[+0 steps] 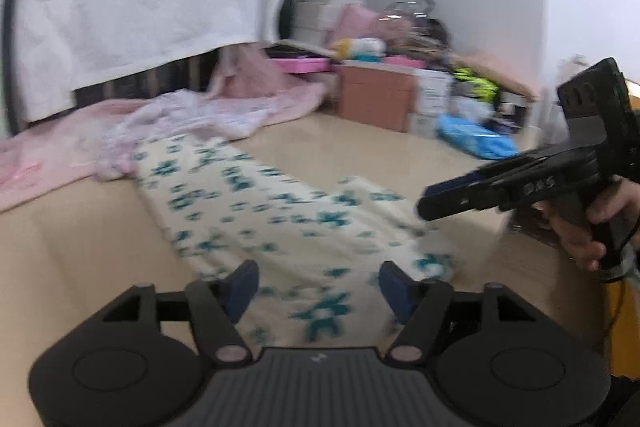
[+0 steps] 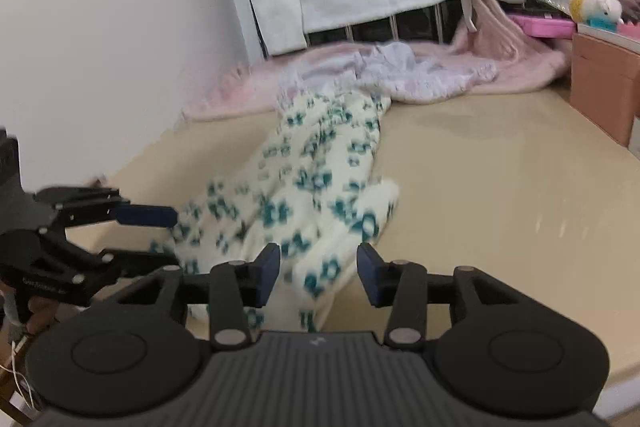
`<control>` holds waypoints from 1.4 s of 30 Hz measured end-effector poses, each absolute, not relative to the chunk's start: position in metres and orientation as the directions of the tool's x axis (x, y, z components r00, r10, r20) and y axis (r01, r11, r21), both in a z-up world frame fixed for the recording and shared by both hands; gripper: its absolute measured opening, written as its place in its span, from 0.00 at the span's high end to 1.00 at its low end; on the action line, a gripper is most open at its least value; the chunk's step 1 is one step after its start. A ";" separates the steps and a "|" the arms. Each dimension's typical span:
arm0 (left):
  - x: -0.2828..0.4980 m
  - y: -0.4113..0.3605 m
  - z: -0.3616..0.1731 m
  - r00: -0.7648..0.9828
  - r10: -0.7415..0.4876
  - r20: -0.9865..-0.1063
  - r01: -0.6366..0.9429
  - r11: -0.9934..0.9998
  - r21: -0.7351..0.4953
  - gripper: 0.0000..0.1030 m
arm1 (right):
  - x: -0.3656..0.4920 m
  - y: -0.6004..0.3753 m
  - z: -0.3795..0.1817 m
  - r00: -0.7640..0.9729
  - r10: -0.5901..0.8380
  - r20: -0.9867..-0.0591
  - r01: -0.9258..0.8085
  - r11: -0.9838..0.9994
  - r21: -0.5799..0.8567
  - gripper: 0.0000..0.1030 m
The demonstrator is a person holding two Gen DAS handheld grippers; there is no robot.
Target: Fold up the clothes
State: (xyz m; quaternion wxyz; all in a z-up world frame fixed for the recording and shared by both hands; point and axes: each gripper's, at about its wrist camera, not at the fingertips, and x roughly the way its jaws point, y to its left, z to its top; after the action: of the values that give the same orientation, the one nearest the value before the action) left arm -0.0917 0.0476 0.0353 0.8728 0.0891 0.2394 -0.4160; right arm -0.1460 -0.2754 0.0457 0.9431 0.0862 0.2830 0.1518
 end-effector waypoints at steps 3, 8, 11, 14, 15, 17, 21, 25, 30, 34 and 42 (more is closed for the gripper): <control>-0.075 0.053 0.027 0.527 -0.678 -0.513 0.710 0.683 -0.173 0.38 | -0.118 -0.280 0.030 0.749 0.373 -0.547 -0.205 0.916 0.344 0.59; -0.069 0.047 0.022 0.519 -0.671 -0.529 0.699 0.690 -0.189 0.51 | -0.096 -0.285 0.024 0.709 0.533 -0.462 -0.278 0.813 0.511 0.94; -0.071 0.043 0.021 0.529 -0.663 -0.530 0.707 0.689 -0.158 0.51 | -0.077 -0.301 0.008 0.668 0.591 -0.452 -0.241 0.746 0.620 0.94; -0.072 0.043 0.023 0.532 -0.658 -0.533 0.706 0.692 -0.149 0.51 | -0.071 -0.309 -0.003 0.651 0.589 -0.479 -0.212 0.747 0.630 0.74; -0.072 0.043 0.025 0.536 -0.655 -0.532 0.707 0.693 -0.141 0.51 | -0.075 -0.310 0.003 0.665 0.564 -0.490 -0.211 0.771 0.601 0.63; -0.072 0.045 0.029 0.542 -0.660 -0.520 0.710 0.691 -0.137 0.51 | -0.087 -0.308 0.021 0.740 0.453 -0.498 -0.198 0.853 0.482 0.39; -0.060 0.040 0.028 0.545 -0.647 -0.532 0.689 0.708 -0.154 0.52 | -0.084 -0.291 0.032 0.762 0.406 -0.505 -0.227 0.897 0.380 0.42; -0.059 0.036 0.027 0.542 -0.642 -0.542 0.686 0.711 -0.156 0.55 | -0.066 -0.270 0.022 0.744 0.374 -0.553 -0.202 0.916 0.347 0.95; -0.062 0.036 0.023 0.535 -0.647 -0.543 0.690 0.706 -0.160 0.55 | -0.089 -0.249 0.053 0.774 0.444 -0.451 -0.322 0.890 0.323 0.95; -0.062 0.037 0.024 0.545 -0.642 -0.539 0.682 0.714 -0.161 0.55 | -0.059 -0.286 0.013 0.723 0.491 -0.486 -0.186 0.816 0.547 0.94; -0.063 0.036 0.024 0.544 -0.645 -0.536 0.691 0.707 -0.149 0.53 | -0.084 -0.297 0.017 0.798 0.377 -0.471 -0.156 0.883 0.442 0.67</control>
State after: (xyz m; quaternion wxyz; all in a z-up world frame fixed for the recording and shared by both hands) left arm -0.0632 0.0364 0.0242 0.8779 0.0398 0.2882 -0.3804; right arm -0.0835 -0.2970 0.0166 0.9280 0.1943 0.2836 0.1435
